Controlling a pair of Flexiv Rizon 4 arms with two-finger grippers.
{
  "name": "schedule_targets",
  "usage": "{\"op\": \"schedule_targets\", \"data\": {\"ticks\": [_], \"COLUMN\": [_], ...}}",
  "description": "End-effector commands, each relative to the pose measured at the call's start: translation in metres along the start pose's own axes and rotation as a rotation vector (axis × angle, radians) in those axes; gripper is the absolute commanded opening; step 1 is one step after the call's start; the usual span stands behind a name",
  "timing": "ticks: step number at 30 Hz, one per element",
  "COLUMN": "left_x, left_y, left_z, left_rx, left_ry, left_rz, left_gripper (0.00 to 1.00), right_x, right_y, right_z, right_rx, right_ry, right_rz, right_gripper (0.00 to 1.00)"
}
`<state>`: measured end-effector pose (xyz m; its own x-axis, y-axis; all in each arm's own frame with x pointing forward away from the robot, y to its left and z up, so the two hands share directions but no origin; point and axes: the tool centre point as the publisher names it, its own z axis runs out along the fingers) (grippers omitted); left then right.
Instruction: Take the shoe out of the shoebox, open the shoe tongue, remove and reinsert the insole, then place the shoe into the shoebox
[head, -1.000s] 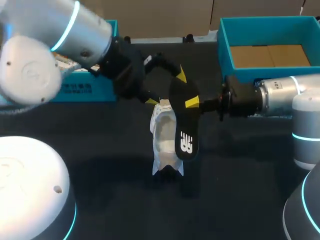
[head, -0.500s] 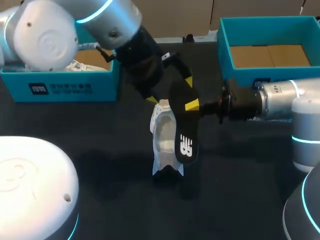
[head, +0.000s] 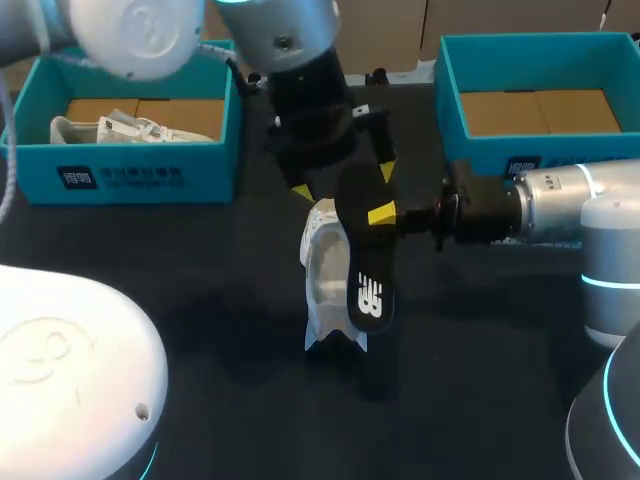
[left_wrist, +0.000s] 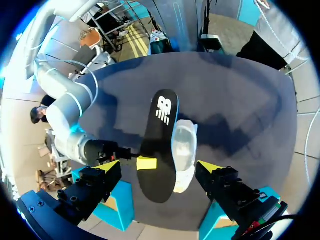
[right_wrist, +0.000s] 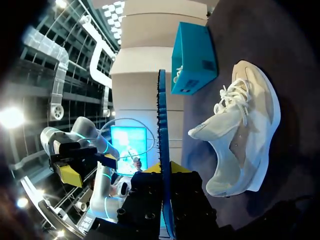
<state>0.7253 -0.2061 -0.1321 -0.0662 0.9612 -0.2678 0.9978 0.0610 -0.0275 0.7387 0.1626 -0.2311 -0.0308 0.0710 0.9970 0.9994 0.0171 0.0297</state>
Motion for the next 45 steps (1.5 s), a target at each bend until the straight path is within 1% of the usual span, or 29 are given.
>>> {"op": "schedule_targets", "data": {"ticks": [1, 13, 45], "left_x": [-0.006, -0.010, -0.013], "left_y": [0.002, 0.009, 0.014], "left_z": [0.000, -0.002, 0.005], "left_rx": [-0.003, -0.023, -0.008], "left_ry": [0.213, 0.201, 0.165], "left_rz": [-0.003, -0.009, -0.020], "left_gripper": [1.00, 1.00, 1.00], "right_x": [-0.002, -0.003, -0.003], "right_y": [-0.001, -0.002, 0.003], "right_z": [0.001, 0.003, 0.000], "right_rx": [-0.002, -0.001, 0.003], "right_ry": [0.000, 0.005, 0.007], "right_rz": [0.000, -0.002, -0.002], "right_gripper": [0.00, 0.00, 0.00]}}
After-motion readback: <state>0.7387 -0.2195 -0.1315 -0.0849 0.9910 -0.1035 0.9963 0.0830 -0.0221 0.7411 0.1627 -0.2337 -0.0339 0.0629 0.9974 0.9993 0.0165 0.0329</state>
